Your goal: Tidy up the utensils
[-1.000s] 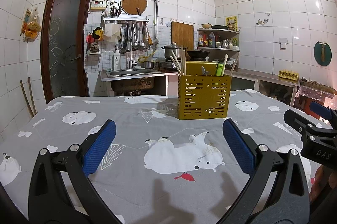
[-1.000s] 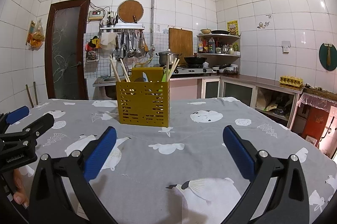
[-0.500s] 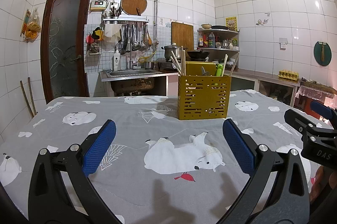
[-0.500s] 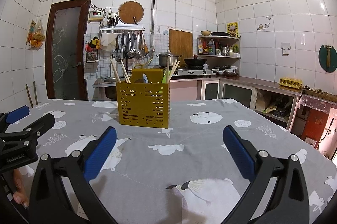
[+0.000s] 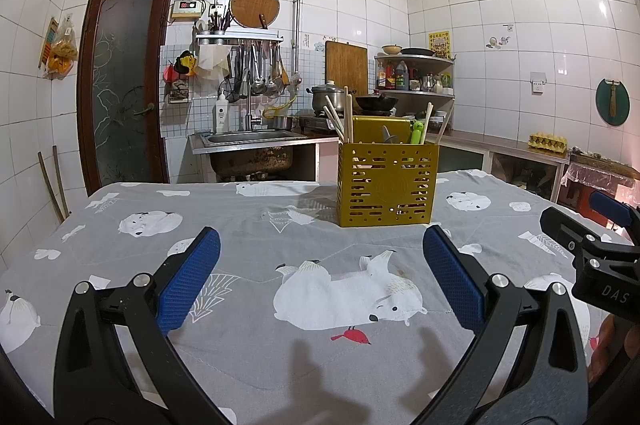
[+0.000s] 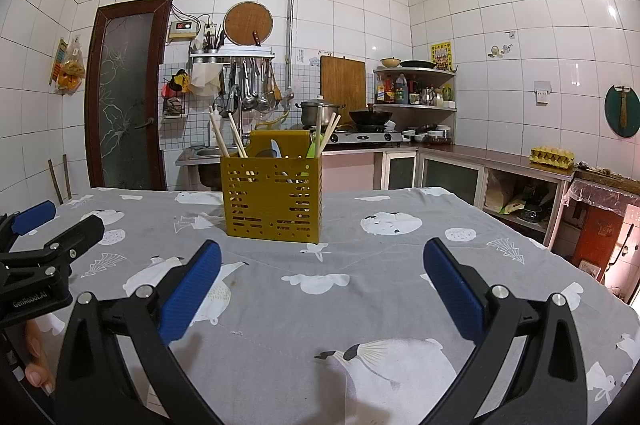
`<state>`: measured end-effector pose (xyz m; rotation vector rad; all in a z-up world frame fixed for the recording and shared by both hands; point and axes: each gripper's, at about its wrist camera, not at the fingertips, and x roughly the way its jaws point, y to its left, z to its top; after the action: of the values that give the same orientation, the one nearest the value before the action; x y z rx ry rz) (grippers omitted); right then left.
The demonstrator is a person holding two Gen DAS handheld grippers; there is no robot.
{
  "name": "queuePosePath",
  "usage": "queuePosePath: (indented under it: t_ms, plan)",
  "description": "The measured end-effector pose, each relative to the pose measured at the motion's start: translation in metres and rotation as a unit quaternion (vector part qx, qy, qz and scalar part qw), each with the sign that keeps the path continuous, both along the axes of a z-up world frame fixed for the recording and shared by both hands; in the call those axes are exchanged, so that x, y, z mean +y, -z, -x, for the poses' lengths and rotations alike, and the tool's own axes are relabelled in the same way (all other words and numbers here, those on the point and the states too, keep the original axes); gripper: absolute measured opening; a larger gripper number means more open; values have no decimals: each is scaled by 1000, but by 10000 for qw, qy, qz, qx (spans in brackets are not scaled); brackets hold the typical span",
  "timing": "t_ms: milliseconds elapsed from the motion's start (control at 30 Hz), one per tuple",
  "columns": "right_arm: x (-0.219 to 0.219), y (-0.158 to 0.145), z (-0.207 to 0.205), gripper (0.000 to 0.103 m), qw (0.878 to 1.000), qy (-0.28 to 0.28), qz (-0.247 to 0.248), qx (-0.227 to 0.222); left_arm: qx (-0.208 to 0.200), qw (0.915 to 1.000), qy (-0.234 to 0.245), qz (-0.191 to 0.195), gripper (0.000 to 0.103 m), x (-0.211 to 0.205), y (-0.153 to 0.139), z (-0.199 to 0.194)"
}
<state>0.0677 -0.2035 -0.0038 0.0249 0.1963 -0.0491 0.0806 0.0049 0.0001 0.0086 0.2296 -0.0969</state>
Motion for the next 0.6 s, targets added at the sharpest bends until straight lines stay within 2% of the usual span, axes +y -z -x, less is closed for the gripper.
queuePosePath:
  t_ms: [600]
  plan:
    - [0,0,0,99,10000,5,-2,1,-7,10000,0,2,98,1,0,0]
